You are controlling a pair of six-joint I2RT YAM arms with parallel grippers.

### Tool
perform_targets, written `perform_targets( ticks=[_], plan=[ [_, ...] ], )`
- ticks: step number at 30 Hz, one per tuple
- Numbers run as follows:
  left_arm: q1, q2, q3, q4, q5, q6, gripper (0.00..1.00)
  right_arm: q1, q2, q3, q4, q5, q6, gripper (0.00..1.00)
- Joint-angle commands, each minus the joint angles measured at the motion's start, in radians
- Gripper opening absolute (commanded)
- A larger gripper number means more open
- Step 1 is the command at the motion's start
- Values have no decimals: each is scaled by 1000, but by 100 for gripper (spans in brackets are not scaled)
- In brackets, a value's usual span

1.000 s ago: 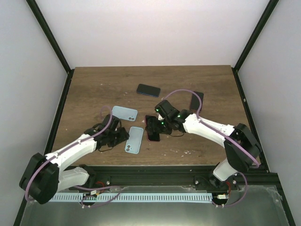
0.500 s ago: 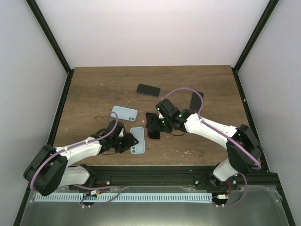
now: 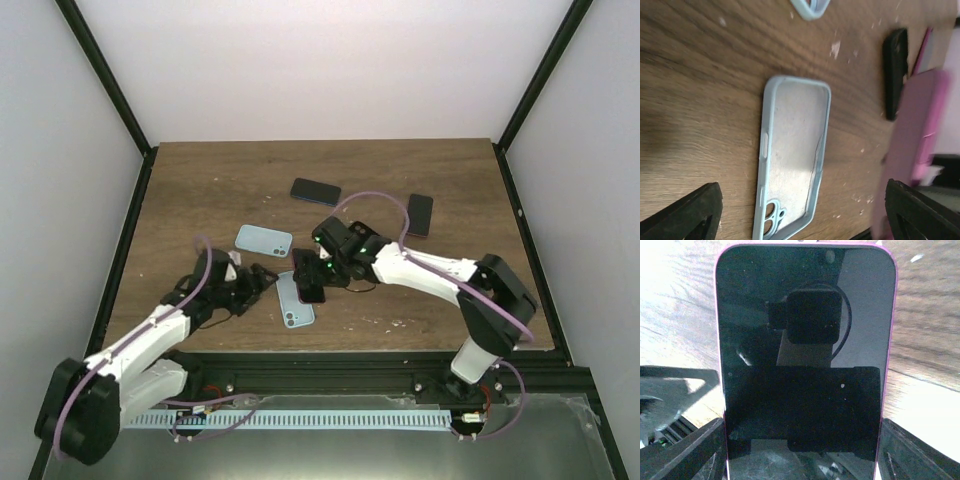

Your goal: Put the phone into the phone case

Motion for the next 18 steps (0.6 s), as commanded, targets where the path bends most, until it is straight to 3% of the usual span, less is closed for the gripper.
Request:
perform_targets(
  ticks=[1,8,18],
  plan=[
    [97,-113,-3,-101,15,80,92,55,65,92,48,-20,8,55],
    [241,-195,53,-275,1,171,94,119,170,156,42,-16,30,55],
    [251,-244,52,-312,-36,180,89,137,235,171,42,-17,34,55]
  ],
)
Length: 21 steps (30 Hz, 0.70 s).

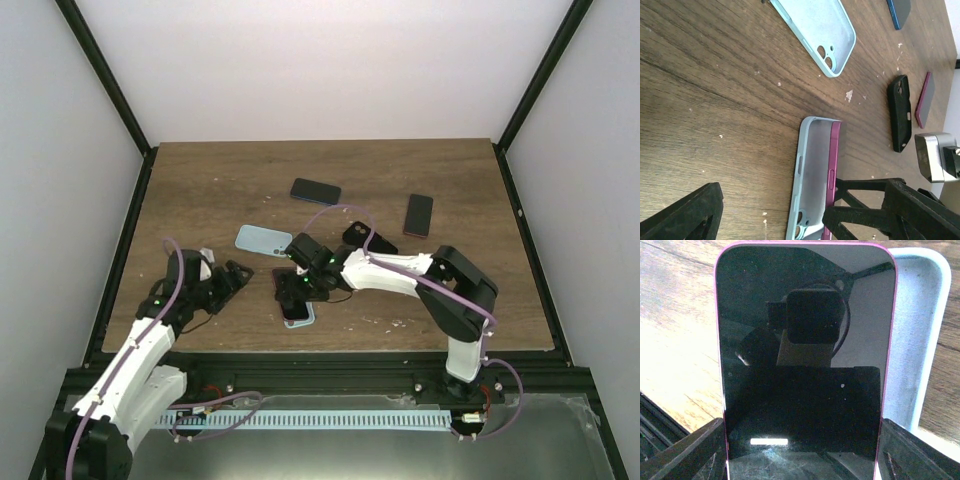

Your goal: Put the phone into the phone case

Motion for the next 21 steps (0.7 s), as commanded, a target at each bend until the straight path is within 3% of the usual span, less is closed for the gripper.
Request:
perform_targets(
  ticks=[1,10,21],
  plan=[
    [5,-4,2,-23,-7,13,88,7,16,58,26,1,7,56],
    [5,14,-73,107,112,-33,78,8,40,67,2,40,2,58],
    [6,55,-99,143,137,-48,72,9,49,81,-57,119,10,59]
  ],
)
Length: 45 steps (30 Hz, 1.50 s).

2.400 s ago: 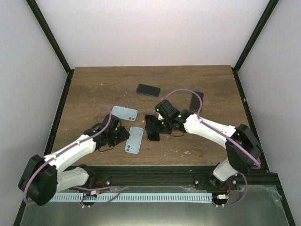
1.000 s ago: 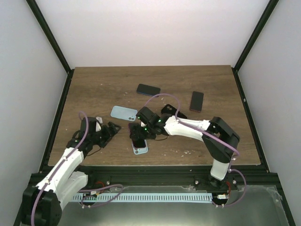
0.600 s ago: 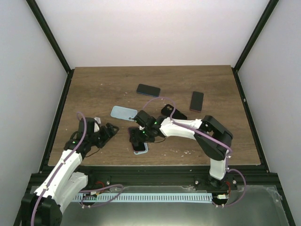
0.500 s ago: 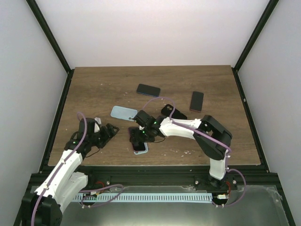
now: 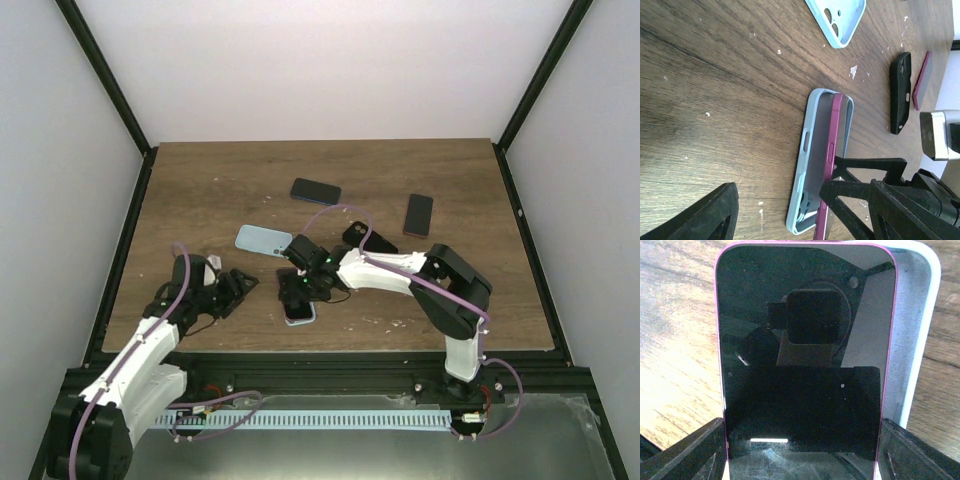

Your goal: Put the phone into the phone case

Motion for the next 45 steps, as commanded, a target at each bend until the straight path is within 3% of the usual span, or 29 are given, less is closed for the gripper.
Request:
perform_targets(
  ticks=[1,12,20,25,29,40,45],
  plan=[
    [5,9,-21,48,36,-22,72,11,9,68,-29,63,12,59],
    [6,24,-36,66,49,-20,70,23,38,93,-69,96,46,72],
    [5,77,-24,85,70,12,62,26,-13,79,-94,119,74,90],
    [5,137,-15,114,101,21,59,26,-38,77,-112,132,67,93],
    [3,203,-2,140,120,41,52,15,-93,41,-88,157,24,87],
    [-97,361,45,269,116,35,35,-64,-172,-141,60,79,-28,58],
    [-136,429,78,317,104,31,28,-98,-180,-211,163,8,-54,51]
  ],
)
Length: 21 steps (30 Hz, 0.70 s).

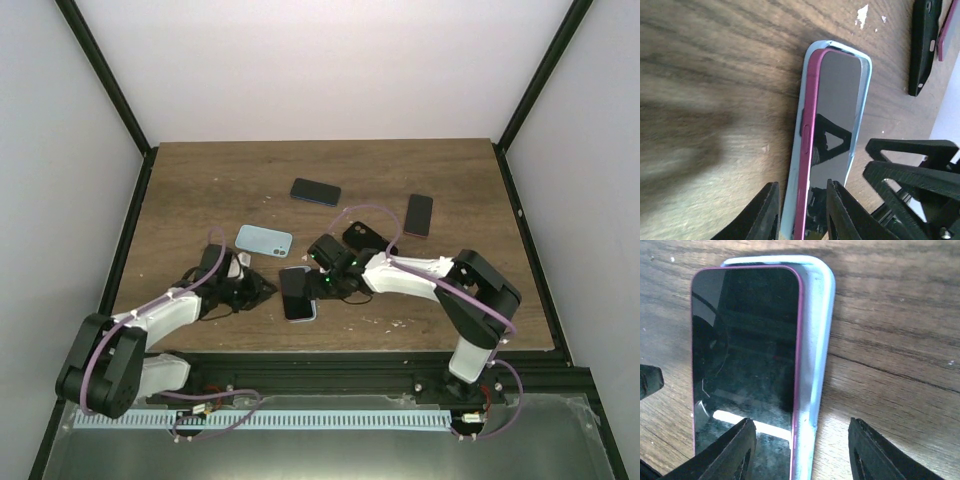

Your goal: Put the phone into the phone case

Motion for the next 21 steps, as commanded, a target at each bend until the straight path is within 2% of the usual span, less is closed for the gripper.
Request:
perform_targets(
  ticks=[1,10,16,21],
  plan=[
    [-23,57,43,76,-7,3,28,-26,-31,-46,119,-64,-36,51],
    [-45,148,49,128,-4,2,23,-43,-2,-111,222,-154,-41,48],
    [-60,174,54,160,5,-8,12,-43,2,-121,242,-155,-50,46],
    [-77,202,67,175,11,-13,7,-43,7,-125,250,-157,-52,44]
  ],
)
